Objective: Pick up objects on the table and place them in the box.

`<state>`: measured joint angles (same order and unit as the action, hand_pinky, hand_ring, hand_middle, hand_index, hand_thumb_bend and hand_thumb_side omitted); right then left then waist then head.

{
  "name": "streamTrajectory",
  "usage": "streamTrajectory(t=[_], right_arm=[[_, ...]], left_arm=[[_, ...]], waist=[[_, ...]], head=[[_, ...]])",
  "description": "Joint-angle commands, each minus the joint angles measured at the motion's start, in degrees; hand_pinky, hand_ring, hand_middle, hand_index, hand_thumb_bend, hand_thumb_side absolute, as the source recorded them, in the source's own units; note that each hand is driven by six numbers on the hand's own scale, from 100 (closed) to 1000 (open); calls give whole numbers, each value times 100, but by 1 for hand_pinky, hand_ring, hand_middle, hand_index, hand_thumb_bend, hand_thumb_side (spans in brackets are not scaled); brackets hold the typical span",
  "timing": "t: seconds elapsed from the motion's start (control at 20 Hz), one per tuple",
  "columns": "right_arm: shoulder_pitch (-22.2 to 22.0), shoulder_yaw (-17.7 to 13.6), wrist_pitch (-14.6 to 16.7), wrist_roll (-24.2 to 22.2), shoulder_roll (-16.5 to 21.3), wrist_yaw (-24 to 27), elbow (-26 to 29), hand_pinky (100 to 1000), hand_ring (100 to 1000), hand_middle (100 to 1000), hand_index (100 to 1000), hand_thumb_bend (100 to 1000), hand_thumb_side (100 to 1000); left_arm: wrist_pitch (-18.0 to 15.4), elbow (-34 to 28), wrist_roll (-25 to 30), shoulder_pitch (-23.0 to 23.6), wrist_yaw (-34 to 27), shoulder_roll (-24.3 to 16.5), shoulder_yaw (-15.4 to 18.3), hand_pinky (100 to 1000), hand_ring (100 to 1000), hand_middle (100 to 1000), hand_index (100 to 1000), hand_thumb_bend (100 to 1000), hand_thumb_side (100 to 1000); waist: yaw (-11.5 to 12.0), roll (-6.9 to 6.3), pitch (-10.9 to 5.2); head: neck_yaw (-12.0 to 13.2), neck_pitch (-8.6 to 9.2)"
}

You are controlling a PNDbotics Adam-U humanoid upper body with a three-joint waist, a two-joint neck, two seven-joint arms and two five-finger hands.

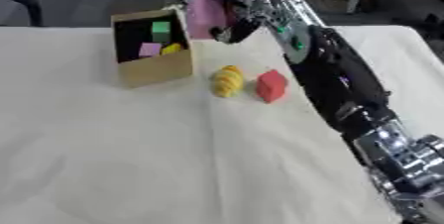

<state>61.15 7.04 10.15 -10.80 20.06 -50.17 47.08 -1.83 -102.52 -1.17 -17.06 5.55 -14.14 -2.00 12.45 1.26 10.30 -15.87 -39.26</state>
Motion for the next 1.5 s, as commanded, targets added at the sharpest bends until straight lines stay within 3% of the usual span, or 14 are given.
streamTrajectory(t=[0.05,0.1,0.2,0.3,0.5,1.15,1.35,1.5], right_arm=[[216,-219,-206,597,-54,-350,-364,708,667,575,721,100,100],[235,-240,-263,769,-91,-422,-443,711,673,594,745,100,104],[269,-253,-347,1004,-161,-523,-543,720,703,676,842,100,229],[297,-220,-369,996,-229,-578,-592,750,761,807,964,194,402],[303,-120,-164,771,-303,-597,-422,785,806,898,1000,266,503],[283,282,637,21,-409,-507,345,802,823,894,1000,299,477],[142,447,846,-897,-123,-244,625,823,846,899,1000,262,364],[-75,550,847,-1710,164,-16,1031,828,854,897,1000,256,347]], left_arm=[[-26,-145,93,-155,-64,46,-65,721,656,616,773,523,556],[-25,-147,110,-174,-74,67,-81,724,656,615,772,521,556],[-19,-146,134,-204,-88,96,-103,727,656,615,773,519,557],[-12,-144,147,-223,-98,108,-121,728,655,614,773,514,558],[-4,-145,157,-225,-112,118,-128,728,656,615,774,511,560],[-1,-127,217,-178,-106,139,-134,729,656,614,776,504,564],[9,-107,202,-68,-77,97,-78,730,657,614,777,503,569],[14,-85,186,46,-49,47,-21,730,657,614,778,502,572]], waist=[[98,-7,5],[155,-7,18],[237,-11,38],[291,-18,48],[307,-31,50],[255,-54,-21],[59,-46,-99],[-162,-48,-152]], head=[[-300,112],[-374,120],[-480,132],[-552,135],[-587,126],[-624,123],[-516,55],[-411,3]])
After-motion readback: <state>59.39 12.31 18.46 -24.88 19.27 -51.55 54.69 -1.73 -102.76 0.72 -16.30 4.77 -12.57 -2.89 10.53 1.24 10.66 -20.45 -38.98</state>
